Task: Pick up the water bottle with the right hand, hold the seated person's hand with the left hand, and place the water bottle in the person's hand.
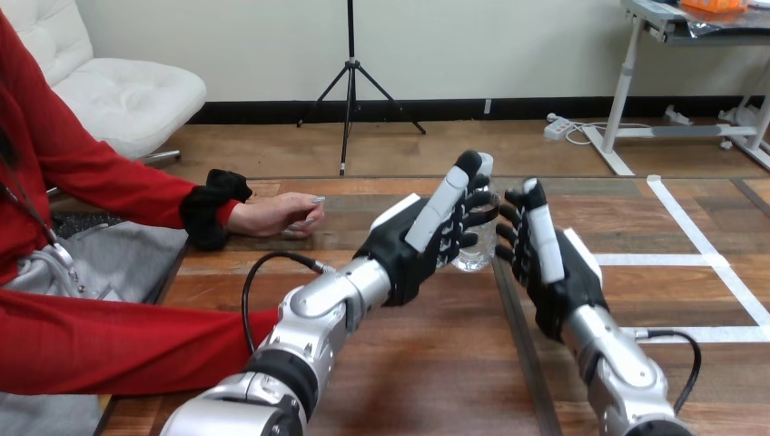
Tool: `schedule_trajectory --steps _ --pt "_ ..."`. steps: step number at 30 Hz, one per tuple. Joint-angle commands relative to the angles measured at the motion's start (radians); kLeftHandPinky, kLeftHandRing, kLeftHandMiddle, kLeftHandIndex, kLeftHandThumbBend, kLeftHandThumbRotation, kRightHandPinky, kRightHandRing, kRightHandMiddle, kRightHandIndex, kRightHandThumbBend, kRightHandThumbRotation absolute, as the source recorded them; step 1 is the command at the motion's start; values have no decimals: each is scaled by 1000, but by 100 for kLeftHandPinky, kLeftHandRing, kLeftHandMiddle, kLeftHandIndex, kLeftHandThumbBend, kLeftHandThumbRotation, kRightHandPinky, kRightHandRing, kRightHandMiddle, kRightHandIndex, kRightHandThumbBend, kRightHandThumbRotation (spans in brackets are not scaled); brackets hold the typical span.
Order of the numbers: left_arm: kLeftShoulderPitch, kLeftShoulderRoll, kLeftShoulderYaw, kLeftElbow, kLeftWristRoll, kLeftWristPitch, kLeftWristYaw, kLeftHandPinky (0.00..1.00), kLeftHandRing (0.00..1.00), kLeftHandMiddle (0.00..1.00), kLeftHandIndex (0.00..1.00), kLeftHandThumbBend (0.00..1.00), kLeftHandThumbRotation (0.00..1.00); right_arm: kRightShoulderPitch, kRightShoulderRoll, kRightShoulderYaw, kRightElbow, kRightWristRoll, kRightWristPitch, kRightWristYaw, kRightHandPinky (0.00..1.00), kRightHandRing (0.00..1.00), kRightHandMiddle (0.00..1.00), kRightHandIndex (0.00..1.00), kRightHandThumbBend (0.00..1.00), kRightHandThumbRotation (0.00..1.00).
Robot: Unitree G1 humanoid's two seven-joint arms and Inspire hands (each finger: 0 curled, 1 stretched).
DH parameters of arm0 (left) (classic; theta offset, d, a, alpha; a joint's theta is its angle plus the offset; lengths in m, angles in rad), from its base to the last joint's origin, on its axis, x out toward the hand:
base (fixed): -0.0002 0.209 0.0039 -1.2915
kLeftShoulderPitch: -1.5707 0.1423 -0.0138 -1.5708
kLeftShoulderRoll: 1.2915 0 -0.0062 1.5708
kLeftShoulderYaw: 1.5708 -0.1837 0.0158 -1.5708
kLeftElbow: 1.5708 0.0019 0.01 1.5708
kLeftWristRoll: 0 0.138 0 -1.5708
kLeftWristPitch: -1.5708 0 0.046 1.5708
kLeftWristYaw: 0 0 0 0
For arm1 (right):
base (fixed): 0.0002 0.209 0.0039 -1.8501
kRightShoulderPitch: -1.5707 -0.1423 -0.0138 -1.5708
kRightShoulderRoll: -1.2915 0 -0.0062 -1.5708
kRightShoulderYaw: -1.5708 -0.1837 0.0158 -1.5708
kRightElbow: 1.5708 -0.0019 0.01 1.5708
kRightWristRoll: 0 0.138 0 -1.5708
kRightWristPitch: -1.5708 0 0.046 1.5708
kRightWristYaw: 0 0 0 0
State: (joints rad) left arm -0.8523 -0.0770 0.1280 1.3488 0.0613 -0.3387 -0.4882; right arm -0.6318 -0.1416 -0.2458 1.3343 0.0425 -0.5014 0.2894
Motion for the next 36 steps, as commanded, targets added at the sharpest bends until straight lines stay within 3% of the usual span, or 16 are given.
schedule_trajectory --steps 1,24,31,36 --pt "33 -8 0 -25 -11 -41 -15 94 97 99 96 100 100 -6 21 -3 -61 20 -53 12 94 96 98 98 100 100" --pt "153 20 14 -73 -65 -141 -174 88 94 97 93 100 100 128 70 5 -173 64 -138 60 89 93 94 94 100 100" --pt "190 27 14 -98 -93 -172 -220 88 93 96 92 100 100 165 69 15 -217 61 -157 72 89 92 94 94 100 100" --pt "217 35 14 -117 -106 -204 -240 88 93 95 92 100 100 185 57 28 -242 43 -174 53 88 92 93 93 100 100"
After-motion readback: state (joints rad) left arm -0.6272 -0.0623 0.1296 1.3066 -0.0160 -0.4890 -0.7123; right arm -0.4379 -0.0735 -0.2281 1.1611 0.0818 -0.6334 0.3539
